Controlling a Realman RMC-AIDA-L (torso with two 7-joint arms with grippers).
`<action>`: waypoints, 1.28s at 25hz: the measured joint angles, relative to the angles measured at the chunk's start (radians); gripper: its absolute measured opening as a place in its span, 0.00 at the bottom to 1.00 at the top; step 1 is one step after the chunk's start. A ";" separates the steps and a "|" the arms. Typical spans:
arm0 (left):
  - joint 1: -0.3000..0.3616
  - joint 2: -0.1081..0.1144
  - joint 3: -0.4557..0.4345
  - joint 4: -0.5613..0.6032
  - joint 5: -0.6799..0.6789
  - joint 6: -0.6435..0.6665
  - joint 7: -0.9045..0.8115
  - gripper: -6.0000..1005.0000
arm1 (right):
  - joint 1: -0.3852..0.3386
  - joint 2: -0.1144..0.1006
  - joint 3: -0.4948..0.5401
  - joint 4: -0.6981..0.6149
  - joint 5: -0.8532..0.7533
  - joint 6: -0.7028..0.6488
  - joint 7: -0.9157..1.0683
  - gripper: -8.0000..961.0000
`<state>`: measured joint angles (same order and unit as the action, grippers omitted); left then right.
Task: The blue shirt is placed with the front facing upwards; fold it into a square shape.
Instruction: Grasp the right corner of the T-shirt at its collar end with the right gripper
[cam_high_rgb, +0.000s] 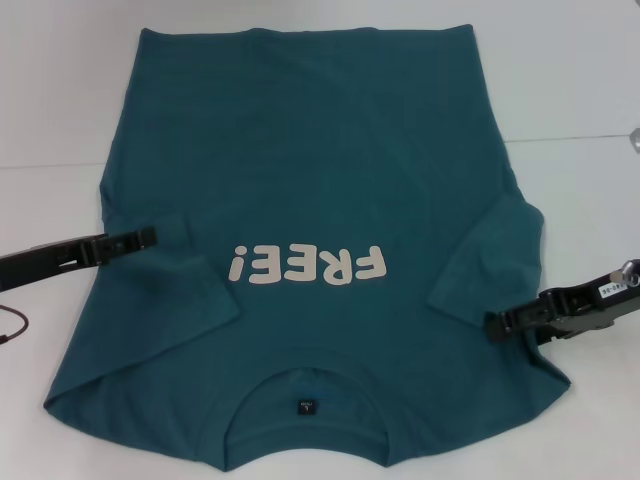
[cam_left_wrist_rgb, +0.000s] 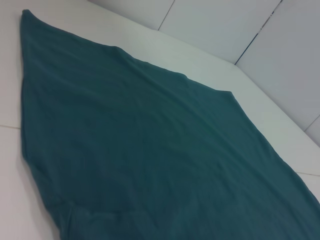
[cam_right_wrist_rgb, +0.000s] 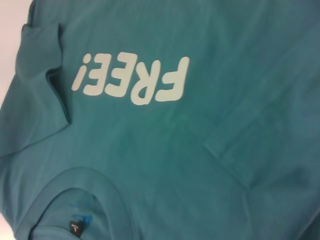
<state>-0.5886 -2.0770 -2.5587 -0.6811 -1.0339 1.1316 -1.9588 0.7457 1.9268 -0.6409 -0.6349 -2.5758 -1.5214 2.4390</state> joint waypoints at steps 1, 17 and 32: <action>0.000 0.000 0.000 0.000 0.000 0.000 0.000 0.87 | 0.002 0.003 -0.001 0.002 0.000 0.002 0.000 0.95; 0.006 -0.002 0.000 0.000 0.000 -0.004 0.000 0.87 | 0.030 0.049 -0.063 0.057 -0.006 0.066 -0.007 0.95; 0.003 -0.002 0.002 0.000 0.000 -0.006 0.001 0.87 | 0.037 0.037 -0.085 0.060 -0.002 0.079 -0.005 0.95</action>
<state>-0.5857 -2.0786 -2.5571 -0.6811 -1.0339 1.1257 -1.9576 0.7823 1.9633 -0.7262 -0.5752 -2.5778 -1.4421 2.4339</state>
